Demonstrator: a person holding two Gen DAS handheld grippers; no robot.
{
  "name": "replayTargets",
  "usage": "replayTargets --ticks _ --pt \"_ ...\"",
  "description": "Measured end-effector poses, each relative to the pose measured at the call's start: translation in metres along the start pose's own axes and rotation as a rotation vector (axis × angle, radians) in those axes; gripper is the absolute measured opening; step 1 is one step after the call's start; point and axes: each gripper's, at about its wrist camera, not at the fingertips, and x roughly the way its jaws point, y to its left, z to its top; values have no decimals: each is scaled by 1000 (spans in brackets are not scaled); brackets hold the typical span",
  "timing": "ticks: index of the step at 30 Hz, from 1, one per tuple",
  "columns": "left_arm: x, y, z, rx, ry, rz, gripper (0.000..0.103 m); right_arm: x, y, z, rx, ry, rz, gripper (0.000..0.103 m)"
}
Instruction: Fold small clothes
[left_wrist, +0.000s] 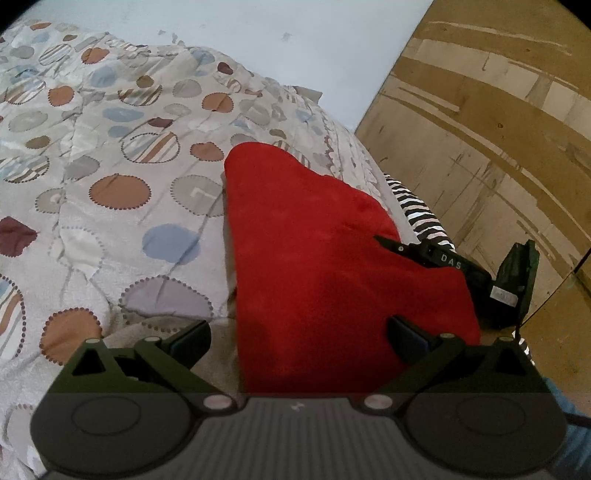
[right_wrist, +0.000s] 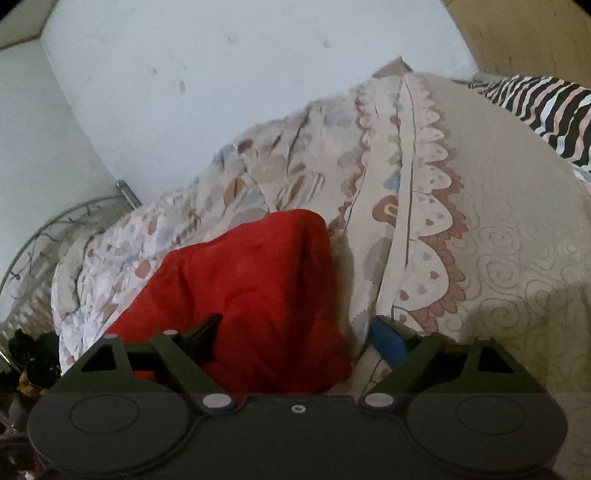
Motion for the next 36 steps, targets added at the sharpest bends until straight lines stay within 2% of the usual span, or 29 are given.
replayTargets --ticks 6,12,23,30,36 --pt "-2 -5 7 21 11 26 103 1 2 -2 -6 -14 -5 86" --pt "-6 -13 11 101 -8 59 103 0 1 -3 -4 -17 -2 86" --pt "-4 -10 11 71 -1 38 103 -2 0 -4 -4 -36 0 86" --pt "9 0 21 8 45 -41 103 -2 -2 -5 0 -42 5 86" --pt "35 16 29 -128 138 -145 103 -2 -2 -5 2 -45 7 86"
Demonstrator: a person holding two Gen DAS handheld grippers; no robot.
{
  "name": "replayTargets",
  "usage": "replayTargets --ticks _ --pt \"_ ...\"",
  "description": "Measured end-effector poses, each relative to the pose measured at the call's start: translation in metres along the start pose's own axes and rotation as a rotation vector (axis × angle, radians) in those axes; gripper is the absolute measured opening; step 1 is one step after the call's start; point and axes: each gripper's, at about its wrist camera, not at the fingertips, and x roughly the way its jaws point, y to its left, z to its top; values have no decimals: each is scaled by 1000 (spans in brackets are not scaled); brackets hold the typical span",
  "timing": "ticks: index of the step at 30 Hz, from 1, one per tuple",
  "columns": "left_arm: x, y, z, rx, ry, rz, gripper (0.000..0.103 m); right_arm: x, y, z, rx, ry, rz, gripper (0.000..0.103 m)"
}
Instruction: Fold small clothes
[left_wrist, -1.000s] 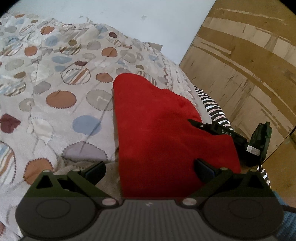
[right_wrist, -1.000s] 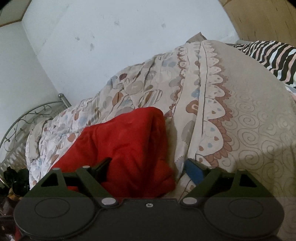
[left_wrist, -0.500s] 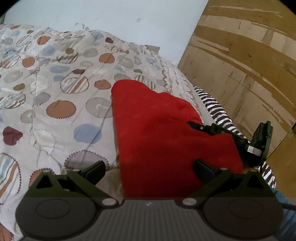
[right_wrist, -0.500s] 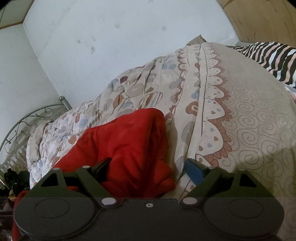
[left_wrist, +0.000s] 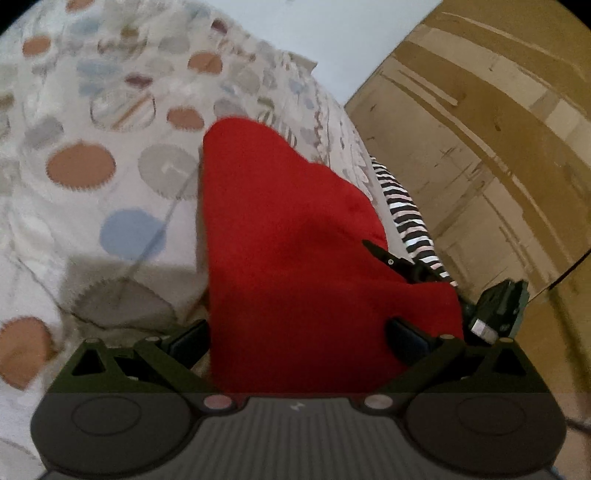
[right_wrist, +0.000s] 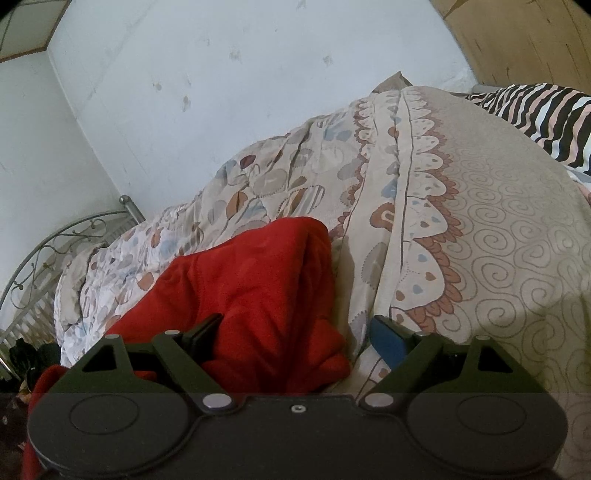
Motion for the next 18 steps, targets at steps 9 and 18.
replayTargets --ticks 9,18 --pt "27 32 -14 -169 22 -179 103 -1 0 -1 2 -9 5 85" --pt "32 29 -5 -133 73 -176 103 28 2 25 38 114 14 89"
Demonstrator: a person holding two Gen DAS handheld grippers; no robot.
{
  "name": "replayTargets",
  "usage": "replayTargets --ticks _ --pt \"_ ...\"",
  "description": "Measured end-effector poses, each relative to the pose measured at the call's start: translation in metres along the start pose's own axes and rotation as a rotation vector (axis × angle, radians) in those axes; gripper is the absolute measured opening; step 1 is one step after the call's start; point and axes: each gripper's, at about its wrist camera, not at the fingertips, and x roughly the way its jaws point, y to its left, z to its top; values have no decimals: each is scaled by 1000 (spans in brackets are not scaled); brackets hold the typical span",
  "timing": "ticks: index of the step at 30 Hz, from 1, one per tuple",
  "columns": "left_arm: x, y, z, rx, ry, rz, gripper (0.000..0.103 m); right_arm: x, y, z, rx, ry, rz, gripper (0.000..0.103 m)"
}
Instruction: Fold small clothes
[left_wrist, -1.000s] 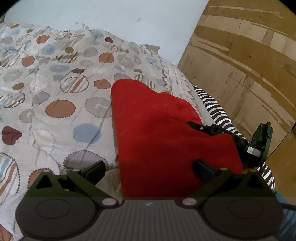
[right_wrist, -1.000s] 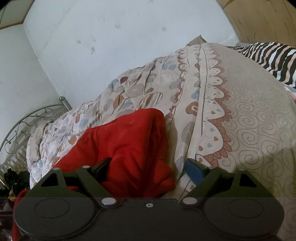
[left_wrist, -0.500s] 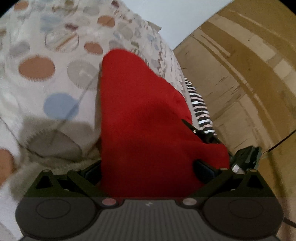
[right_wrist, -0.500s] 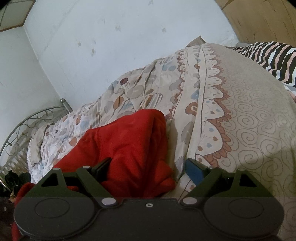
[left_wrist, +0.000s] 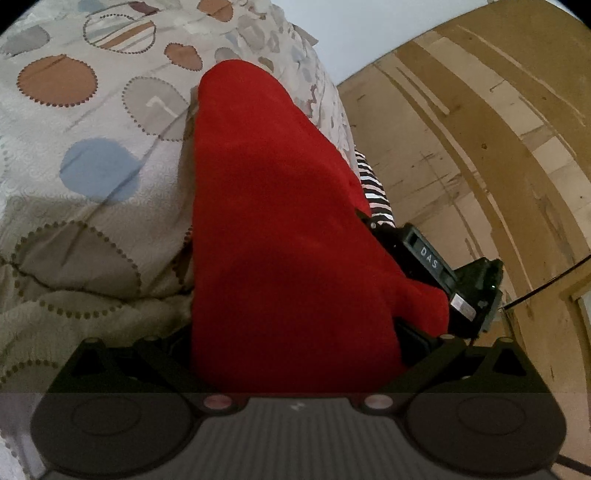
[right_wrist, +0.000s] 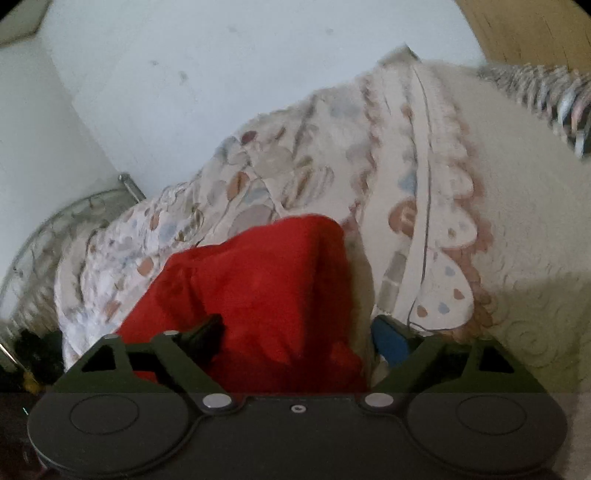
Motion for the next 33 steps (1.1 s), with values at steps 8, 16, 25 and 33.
replayTargets --ticks 8,16,25,33 --pt "0 -17 1 96 40 35 99 -17 2 -15 50 -28 37 47" --pt "-14 -13 2 58 47 -11 84 -31 37 -8 16 -59 3 37" --pt "-61 -14 10 53 -19 -30 76 -36 116 15 -133 -53 47 35" --pt "-148 -3 49 135 -82 164 76 13 180 23 -115 -60 193 35"
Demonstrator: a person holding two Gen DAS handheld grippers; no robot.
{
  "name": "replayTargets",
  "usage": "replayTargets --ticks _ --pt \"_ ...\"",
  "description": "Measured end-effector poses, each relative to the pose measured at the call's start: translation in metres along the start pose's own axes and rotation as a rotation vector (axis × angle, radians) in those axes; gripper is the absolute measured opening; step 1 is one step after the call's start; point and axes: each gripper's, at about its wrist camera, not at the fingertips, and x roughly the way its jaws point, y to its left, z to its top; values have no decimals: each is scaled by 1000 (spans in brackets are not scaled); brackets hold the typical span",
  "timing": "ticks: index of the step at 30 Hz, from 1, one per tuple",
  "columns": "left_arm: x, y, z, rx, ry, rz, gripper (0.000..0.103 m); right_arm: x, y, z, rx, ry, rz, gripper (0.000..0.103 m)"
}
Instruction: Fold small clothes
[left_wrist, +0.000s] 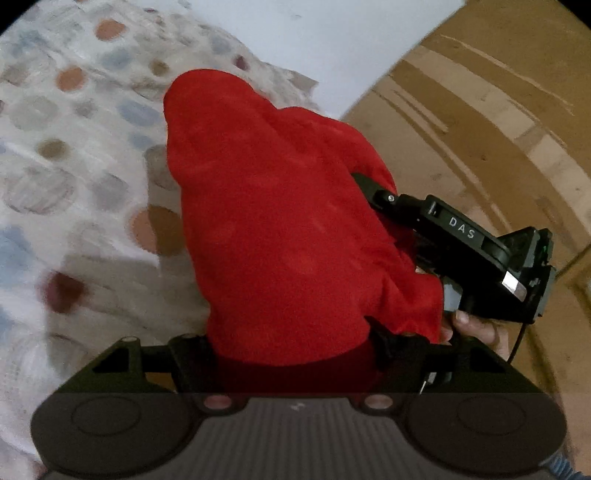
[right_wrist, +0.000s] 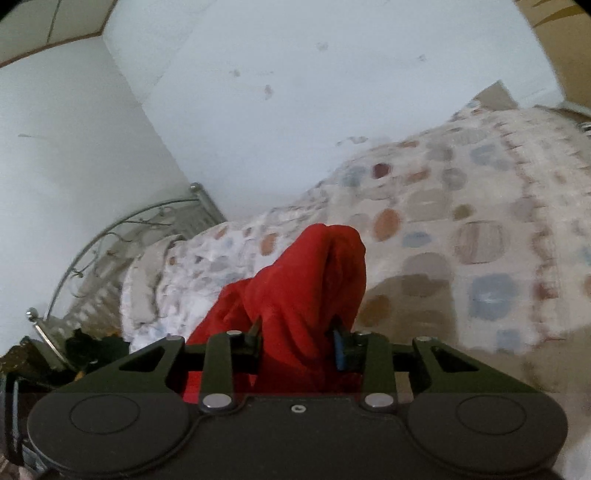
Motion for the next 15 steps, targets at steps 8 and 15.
replayTargets --ticks 8,15 --pt "-13 83 -7 -114 63 162 80 113 17 -45 64 167 16 36" --pt "-11 116 -35 -131 11 95 89 124 -8 -73 42 184 -32 54"
